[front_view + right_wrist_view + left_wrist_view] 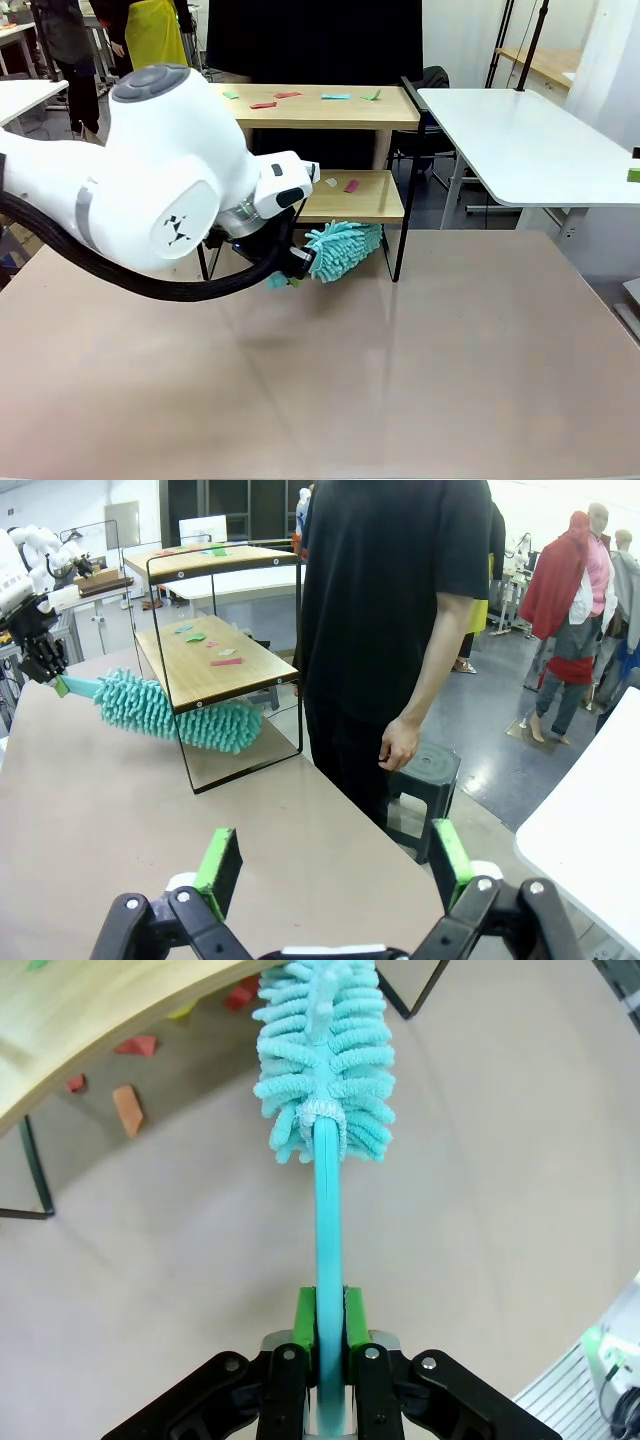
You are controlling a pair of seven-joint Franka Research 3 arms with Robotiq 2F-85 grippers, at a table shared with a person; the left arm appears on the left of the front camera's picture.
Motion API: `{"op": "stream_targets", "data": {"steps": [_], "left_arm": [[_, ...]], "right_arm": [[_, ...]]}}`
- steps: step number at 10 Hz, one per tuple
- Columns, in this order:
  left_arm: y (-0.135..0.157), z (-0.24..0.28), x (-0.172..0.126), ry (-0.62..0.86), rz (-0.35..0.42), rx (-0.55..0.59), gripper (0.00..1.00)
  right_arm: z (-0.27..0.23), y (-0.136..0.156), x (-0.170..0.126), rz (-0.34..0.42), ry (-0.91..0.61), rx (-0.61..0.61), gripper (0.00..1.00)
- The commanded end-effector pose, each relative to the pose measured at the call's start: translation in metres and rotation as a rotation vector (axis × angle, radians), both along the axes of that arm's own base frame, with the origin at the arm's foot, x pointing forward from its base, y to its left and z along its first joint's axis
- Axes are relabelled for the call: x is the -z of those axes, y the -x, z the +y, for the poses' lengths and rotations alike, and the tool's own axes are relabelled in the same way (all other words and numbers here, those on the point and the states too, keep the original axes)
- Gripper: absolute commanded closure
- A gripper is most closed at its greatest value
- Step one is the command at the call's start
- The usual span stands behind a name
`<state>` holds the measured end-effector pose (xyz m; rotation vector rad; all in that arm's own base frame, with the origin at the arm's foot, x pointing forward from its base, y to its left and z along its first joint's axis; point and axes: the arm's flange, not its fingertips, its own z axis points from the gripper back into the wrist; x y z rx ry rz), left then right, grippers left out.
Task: Clean the shelf.
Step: Clean the specific section of the Shelf indicated by the human with the Duster.
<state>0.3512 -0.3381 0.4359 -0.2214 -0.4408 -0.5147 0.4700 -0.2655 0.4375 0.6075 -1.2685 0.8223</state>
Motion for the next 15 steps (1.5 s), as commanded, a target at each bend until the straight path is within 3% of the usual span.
{"op": "stream_targets", "data": {"steps": [1,5,8,15], "left_arm": [[-0.008,-0.025,0.01,0.028,-0.029,-0.065,0.87],[-0.033,-0.053,0.041,0.046,-0.043,-0.183,0.87],[-0.051,-0.071,0.051,0.077,-0.044,-0.202,0.87],[-0.085,-0.104,0.085,0.047,0.049,-0.256,0.87]], "right_arm": [[0.001,0.0,-0.003,-0.006,0.001,-0.001,0.0],[0.001,0.0,-0.003,-0.006,0.001,-0.001,0.0],[0.001,0.0,-0.003,-0.006,0.001,-0.001,0.0],[0.001,0.0,-0.003,-0.006,0.001,-0.001,0.0]]}}
